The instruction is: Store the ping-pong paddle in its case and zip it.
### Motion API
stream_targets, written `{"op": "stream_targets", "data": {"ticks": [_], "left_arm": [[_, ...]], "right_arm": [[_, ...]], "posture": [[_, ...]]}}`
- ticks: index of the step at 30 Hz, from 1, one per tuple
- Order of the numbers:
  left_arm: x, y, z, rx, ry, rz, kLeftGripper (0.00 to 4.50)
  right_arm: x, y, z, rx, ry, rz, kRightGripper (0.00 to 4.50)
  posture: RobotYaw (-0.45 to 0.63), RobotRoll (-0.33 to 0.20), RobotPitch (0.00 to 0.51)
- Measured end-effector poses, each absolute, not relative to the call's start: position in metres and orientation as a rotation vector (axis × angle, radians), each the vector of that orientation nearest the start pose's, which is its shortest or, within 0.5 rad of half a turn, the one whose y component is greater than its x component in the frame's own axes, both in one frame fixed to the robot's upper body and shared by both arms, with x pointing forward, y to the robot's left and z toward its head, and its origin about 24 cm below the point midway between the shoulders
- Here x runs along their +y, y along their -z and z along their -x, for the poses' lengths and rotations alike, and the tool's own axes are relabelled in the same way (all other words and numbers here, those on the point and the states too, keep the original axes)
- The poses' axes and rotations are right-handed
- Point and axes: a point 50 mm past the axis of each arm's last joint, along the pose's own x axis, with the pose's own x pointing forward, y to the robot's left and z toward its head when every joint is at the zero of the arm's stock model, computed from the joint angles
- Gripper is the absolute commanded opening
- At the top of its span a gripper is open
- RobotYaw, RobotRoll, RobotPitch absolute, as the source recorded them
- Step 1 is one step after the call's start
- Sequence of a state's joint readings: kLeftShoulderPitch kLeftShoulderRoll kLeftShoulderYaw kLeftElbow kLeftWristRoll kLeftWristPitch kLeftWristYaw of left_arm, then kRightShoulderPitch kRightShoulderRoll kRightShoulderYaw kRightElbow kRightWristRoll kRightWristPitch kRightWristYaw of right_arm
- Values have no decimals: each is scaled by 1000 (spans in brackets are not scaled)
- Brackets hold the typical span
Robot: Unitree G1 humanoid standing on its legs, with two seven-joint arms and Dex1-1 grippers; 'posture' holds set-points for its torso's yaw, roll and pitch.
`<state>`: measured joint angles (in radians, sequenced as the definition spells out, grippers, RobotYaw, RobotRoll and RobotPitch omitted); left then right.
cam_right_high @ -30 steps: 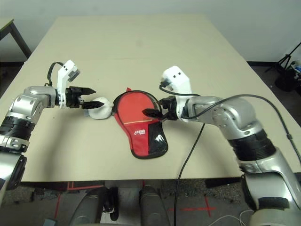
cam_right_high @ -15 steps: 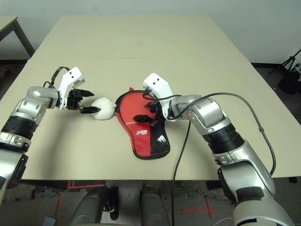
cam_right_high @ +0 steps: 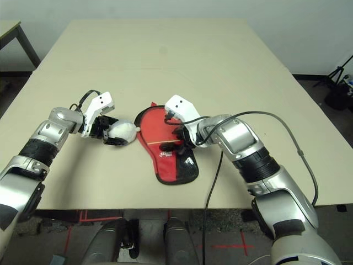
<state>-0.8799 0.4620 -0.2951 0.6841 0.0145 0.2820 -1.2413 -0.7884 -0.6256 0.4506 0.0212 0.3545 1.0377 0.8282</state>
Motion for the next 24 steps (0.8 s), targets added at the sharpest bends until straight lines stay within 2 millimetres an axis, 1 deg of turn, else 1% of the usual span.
{"op": "stream_targets", "data": {"ticks": [1,2,4,5,6,9,11,13,17,24], "left_arm": [[152,-125,-359,495,1213,-481,3271],[152,-126,-359,497,1213,-480,3018],[155,-127,-358,503,1203,-472,2337],[157,-127,-358,506,1197,-469,2071],[159,-129,-357,507,1191,-469,1693],[165,-132,-362,494,1131,-478,971],[169,-135,-367,479,1074,-492,640],[171,-136,-370,472,1051,-498,478],[174,-132,-374,470,999,-508,425],[166,-130,-384,454,938,-491,411]], "right_arm": [[-127,-141,-317,683,-992,386,4500],[-125,-141,-317,677,-994,388,4500],[-124,-139,-319,667,-995,391,4500],[-123,-139,-320,662,-995,396,4500],[-123,-138,-321,658,-996,398,4500],[-120,-136,-325,636,-992,411,4500],[-119,-135,-328,624,-991,417,4500],[-118,-134,-329,616,-987,424,4500],[-121,-135,-336,606,-936,461,4500],[-125,-133,-342,600,-911,503,4500]], "posture": [[-37,0,114],[-33,0,114],[-28,0,114],[-26,0,115],[-22,0,114],[-13,0,114],[-10,0,114],[-9,0,117],[-5,0,122],[-2,0,132]]}}
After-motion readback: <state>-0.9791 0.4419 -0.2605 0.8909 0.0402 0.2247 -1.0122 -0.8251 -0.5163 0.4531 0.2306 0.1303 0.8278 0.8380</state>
